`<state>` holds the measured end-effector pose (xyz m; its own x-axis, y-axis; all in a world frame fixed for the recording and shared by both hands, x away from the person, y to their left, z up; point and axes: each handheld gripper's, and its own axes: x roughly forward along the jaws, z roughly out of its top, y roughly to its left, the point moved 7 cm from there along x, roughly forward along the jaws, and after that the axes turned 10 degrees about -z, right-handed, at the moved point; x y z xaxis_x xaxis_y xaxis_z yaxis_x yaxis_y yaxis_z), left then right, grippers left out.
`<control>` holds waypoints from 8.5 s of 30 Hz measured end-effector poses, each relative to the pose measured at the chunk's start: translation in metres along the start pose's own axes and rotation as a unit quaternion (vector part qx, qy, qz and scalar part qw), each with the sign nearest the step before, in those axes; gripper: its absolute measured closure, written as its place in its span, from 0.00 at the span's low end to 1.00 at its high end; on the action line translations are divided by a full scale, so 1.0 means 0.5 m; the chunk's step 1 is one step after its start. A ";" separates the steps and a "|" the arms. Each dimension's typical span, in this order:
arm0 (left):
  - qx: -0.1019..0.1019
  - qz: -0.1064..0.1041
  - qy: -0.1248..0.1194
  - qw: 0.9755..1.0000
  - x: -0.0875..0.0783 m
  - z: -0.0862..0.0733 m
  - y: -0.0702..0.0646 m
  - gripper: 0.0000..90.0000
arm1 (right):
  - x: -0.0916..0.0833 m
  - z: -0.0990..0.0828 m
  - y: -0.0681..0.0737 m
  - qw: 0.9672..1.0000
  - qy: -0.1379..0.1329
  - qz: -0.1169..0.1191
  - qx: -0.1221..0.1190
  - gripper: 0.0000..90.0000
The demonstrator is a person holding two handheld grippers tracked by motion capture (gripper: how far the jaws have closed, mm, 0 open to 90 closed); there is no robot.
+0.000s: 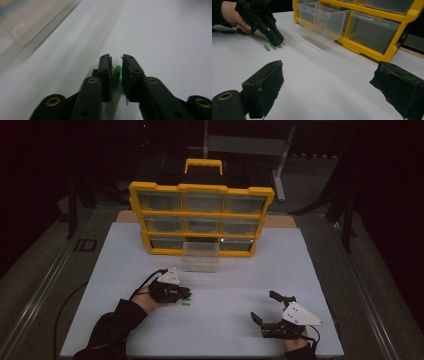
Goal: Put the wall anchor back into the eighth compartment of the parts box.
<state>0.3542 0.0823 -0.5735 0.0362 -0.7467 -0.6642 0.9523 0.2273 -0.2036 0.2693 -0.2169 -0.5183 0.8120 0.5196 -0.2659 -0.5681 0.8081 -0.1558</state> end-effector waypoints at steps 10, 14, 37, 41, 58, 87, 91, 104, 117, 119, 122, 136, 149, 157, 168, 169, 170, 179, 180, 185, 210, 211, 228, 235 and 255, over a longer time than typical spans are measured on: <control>0.015 0.001 0.013 1.000 0.002 0.003 0.002 0.92 | 0.001 -0.002 0.000 1.000 0.003 0.000 0.002 0.09; 0.003 -0.007 0.010 1.000 0.001 0.002 0.006 0.93 | 0.001 -0.002 0.001 1.000 0.004 0.000 0.003 0.09; 0.061 -0.026 0.040 0.997 -0.096 0.084 -0.024 0.93 | -0.002 0.002 -0.001 1.000 -0.002 -0.001 0.005 0.09; 0.069 -0.029 0.041 0.996 -0.109 0.099 -0.026 0.93 | -0.003 0.003 -0.002 1.000 -0.007 0.002 0.008 0.09; 0.111 -0.052 0.038 0.992 -0.161 0.190 -0.034 0.93 | -0.007 0.008 -0.004 1.000 -0.018 -0.003 0.002 0.09; 0.075 -0.012 -0.055 0.996 -0.228 0.329 0.050 0.93 | -0.006 0.007 -0.003 1.000 -0.017 -0.001 0.002 0.09; 0.055 -0.003 -0.056 0.997 -0.210 0.322 0.068 0.93 | -0.006 0.006 -0.003 1.000 -0.015 0.000 0.003 0.09; 0.031 0.020 -0.047 0.998 -0.155 0.313 0.100 0.93 | -0.004 0.005 -0.002 1.000 -0.012 0.003 0.004 0.09; -0.026 0.035 0.008 0.999 -0.114 0.276 0.120 0.93 | -0.004 0.003 -0.002 1.000 -0.010 0.003 0.004 0.09; -0.032 0.036 0.018 0.999 -0.108 0.271 0.122 0.93 | -0.003 0.003 -0.001 1.000 -0.008 0.004 0.004 0.09; -0.035 0.037 0.028 0.998 -0.101 0.264 0.122 0.93 | -0.003 0.003 0.000 1.000 -0.008 0.005 0.003 0.09; -0.054 0.043 0.011 0.998 -0.104 0.262 0.130 0.74 | -0.003 0.002 0.000 1.000 -0.006 0.007 0.005 0.09; -0.060 0.009 0.016 0.998 -0.116 0.260 0.098 0.11 | -0.003 0.001 0.000 1.000 -0.004 0.006 0.004 0.09; -0.044 -0.004 0.009 0.999 -0.131 0.257 0.068 0.01 | -0.003 0.001 0.000 1.000 -0.004 0.005 0.004 0.09; -0.033 -0.020 -0.007 0.999 -0.149 0.242 0.031 0.01 | -0.003 0.001 0.001 1.000 -0.002 0.005 0.002 0.09; -0.033 -0.020 -0.006 0.999 -0.149 0.240 0.027 0.01 | -0.003 0.001 0.001 1.000 -0.002 0.005 0.002 0.09; -0.030 -0.021 -0.004 0.999 -0.149 0.237 0.023 0.01 | -0.003 0.001 0.001 1.000 -0.002 0.005 0.002 0.09; -0.021 -0.041 -0.013 0.999 -0.151 0.206 -0.013 0.02 | -0.002 0.001 0.001 1.000 -0.001 0.005 0.002 0.09; -0.019 -0.038 -0.011 0.999 -0.150 0.202 -0.017 0.02 | -0.002 0.001 0.001 1.000 -0.002 0.005 0.000 0.09; -0.017 -0.040 -0.011 0.999 -0.143 0.181 -0.032 0.02 | -0.001 0.001 0.002 1.000 -0.001 0.006 0.001 0.09; -0.003 -0.040 -0.019 0.999 -0.074 0.093 -0.050 0.12 | -0.002 0.001 0.003 1.000 -0.001 0.006 0.000 0.09; -0.005 -0.038 -0.019 0.999 -0.072 0.090 -0.048 0.14 | -0.001 0.001 0.003 1.000 -0.001 0.006 0.000 0.09; -0.015 -0.029 0.011 0.999 -0.034 0.033 -0.027 0.46 | -0.001 0.000 0.004 1.000 0.001 0.009 0.000 0.09; -0.016 -0.026 0.029 0.999 -0.018 0.012 -0.018 0.62 | -0.001 -0.001 0.004 1.000 0.002 0.009 -0.001 0.09; -0.001 -0.029 0.060 0.998 -0.003 0.007 -0.013 0.93 | -0.001 -0.001 0.004 1.000 0.003 0.009 -0.001 0.09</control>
<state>0.3491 0.0794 -0.5686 -0.0548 -0.6782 -0.7329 0.9513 0.1875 -0.2446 0.2678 -0.2156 -0.5190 0.8015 0.5319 -0.2733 -0.5822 0.7985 -0.1530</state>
